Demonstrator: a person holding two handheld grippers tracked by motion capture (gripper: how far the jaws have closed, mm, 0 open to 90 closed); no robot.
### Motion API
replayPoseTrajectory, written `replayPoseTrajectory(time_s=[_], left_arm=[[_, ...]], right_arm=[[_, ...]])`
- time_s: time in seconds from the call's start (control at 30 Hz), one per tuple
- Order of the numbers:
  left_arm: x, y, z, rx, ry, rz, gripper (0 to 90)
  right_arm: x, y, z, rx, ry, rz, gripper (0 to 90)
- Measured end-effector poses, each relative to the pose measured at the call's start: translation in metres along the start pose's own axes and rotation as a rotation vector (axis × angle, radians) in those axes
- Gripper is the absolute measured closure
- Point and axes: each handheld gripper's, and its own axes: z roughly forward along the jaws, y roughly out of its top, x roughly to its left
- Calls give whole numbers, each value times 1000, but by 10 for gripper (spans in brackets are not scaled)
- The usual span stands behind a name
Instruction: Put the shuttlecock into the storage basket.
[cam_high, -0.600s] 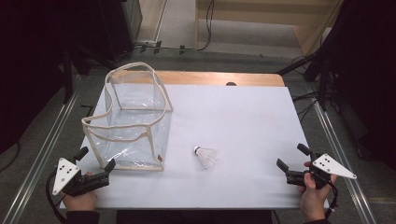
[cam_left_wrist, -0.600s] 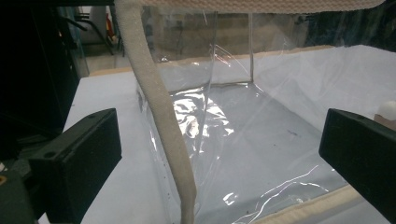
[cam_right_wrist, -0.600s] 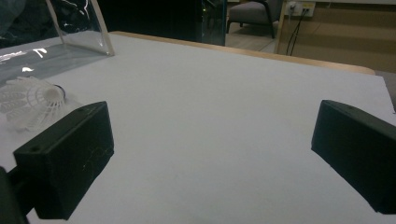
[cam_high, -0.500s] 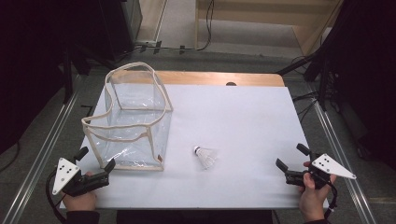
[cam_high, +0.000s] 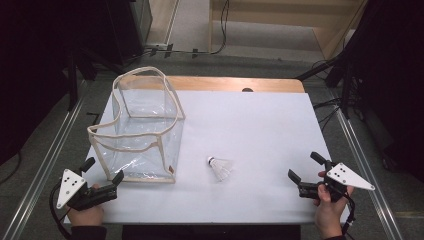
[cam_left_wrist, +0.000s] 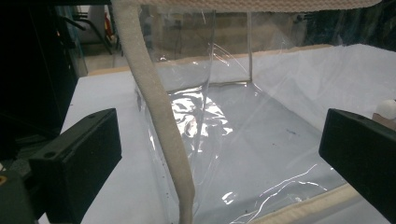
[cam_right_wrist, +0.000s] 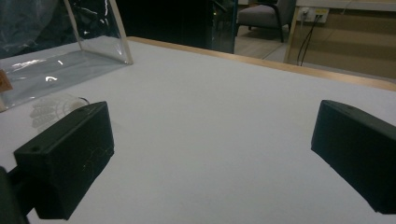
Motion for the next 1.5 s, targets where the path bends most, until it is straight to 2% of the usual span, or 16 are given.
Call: replayPoseTrajectory(time_s=[0.2, 0.23, 0.37, 0.43, 0.47, 0.7, 0.73, 1.0, 1.13, 1.17, 1.2, 1.23, 1.3, 1.37, 1.43, 1.5], left_arm=[[0, 0, 0, 3, -3, 6, 0], [0, 0, -1, 4, -2, 6, 0], [0, 0, -1, 4, -4, 7, 0], [0, 0, -1, 4, -3, 7, 0], [0, 0, -1, 4, -3, 7, 0], [0, 0, -1, 3, -4, 8, 0], [0, 0, -1, 3, -5, 8, 0], [0, 0, -1, 0, -8, 7, 0], [0, 0, -1, 2, -7, 10, 0], [-1, 0, -1, 3, -7, 12, 0], [-1, 0, 0, 2, -8, 12, 0], [-1, 0, 0, 3, -7, 13, 0], [-1, 0, 0, 3, -7, 13, 0], [-1, 0, 0, 3, -6, 13, 0], [-1, 0, 0, 2, -6, 13, 0], [-1, 0, 0, 3, -7, 14, 0]], right_arm=[[14, 10, 5, 9, 45, -19, 0], [19, 14, 7, 7, 85, -20, 0], [30, 20, 13, 16, 113, -33, 0], [41, 27, 21, 16, 146, -49, 0], [41, 27, 21, 16, 146, -49, 0], [69, 40, 35, 31, 235, -78, 0], [78, 43, 41, 38, 253, -93, 0], [98, 47, 61, 74, 298, -94, 0], [109, 50, 73, 97, 365, -73, 0], [109, 50, 73, 97, 365, -73, 0], [111, 51, 75, 103, 372, -72, 37], [114, 51, 77, 101, 363, -66, 169], [117, 50, 80, 101, 377, -61, 215], [126, 49, 87, 142, 384, -74, 406], [127, 48, 88, 149, 386, -74, 432], [133, 46, 93, 187, 380, -88, 536]])
